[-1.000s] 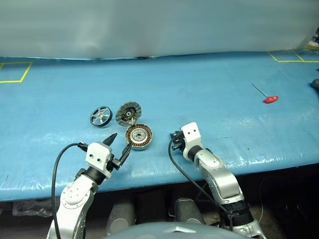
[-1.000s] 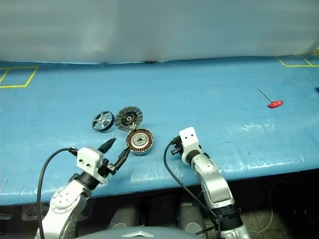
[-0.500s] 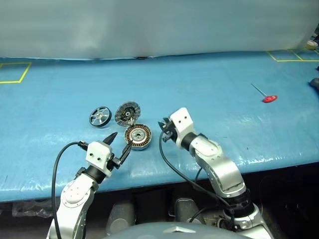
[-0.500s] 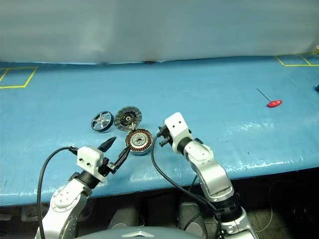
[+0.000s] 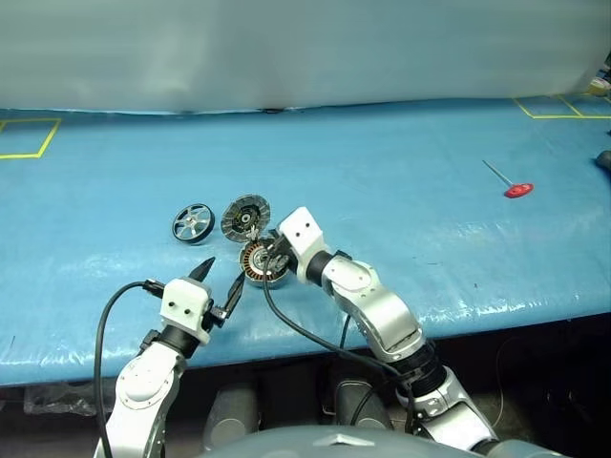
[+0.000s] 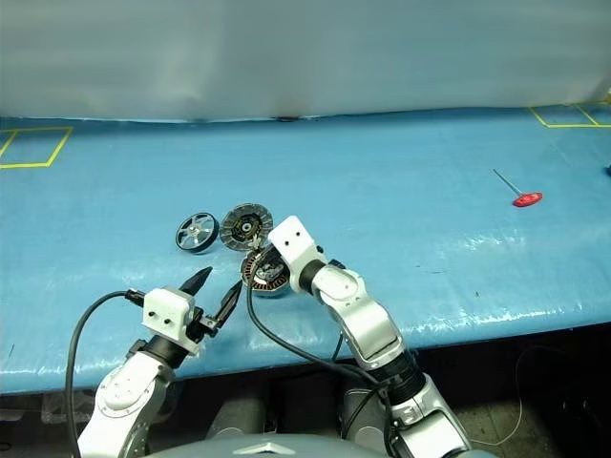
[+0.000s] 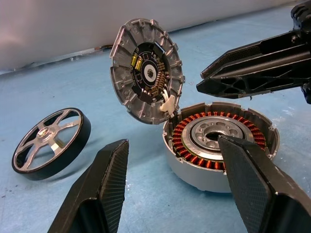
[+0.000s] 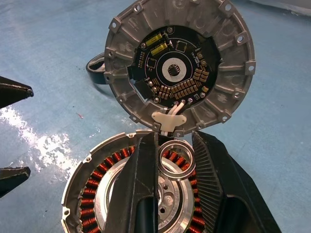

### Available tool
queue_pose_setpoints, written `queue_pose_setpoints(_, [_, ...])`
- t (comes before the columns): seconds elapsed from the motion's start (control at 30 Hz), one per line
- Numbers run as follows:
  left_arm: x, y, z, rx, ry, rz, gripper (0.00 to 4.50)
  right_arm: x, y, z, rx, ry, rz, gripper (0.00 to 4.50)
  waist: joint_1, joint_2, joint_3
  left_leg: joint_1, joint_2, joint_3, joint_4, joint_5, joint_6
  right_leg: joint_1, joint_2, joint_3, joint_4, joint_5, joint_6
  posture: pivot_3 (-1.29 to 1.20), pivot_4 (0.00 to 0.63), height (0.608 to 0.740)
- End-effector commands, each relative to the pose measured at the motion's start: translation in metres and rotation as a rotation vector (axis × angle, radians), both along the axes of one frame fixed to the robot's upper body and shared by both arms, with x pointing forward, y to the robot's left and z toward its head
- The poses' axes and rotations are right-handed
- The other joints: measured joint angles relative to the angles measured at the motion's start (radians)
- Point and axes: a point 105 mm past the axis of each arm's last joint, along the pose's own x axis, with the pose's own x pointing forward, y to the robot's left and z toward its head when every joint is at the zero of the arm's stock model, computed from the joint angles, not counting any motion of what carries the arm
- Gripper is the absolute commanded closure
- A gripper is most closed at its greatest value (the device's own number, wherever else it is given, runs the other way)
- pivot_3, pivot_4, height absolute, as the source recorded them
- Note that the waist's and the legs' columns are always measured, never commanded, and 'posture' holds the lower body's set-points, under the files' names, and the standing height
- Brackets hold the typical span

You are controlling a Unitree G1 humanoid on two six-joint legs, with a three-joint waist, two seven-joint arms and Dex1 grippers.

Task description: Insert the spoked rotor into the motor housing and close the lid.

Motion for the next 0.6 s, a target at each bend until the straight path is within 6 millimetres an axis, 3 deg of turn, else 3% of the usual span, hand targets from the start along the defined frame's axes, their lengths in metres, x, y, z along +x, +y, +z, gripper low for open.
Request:
queue_pose_setpoints(0.03, [-0.003,-0.004,0.01,-0.021,-0.042,-0.013,1.29,-0.008,0.01,0.001,0.026,-0.004,0.046,3.83,-0.001,0.0,0.0,0.0,0.0,0.0,0.0,0.0,0.0,0.0,0.0,0.0,0.0,0.0,0.0,0.0,0.15,0.74])
queue_pose_setpoints(0.3, [-0.006,-0.011,0.006,-0.073,0.009,-0.078,1.29,-0.012,0.014,-0.014,0.014,0.044,0.06,3.83,-0.001,0.0,0.0,0.0,0.0,0.0,0.0,0.0,0.0,0.0,0.0,0.0,0.0,0.0,0.0,0.0,0.15,0.74])
queue_pose_setpoints(0.6, [-0.006,-0.015,0.005,-0.079,0.015,-0.09,1.29,-0.004,0.012,-0.019,0.011,0.048,0.029,3.83,-0.001,0.0,0.0,0.0,0.0,0.0,0.0,0.0,0.0,0.0,0.0,0.0,0.0,0.0,0.0,0.0,0.15,0.74])
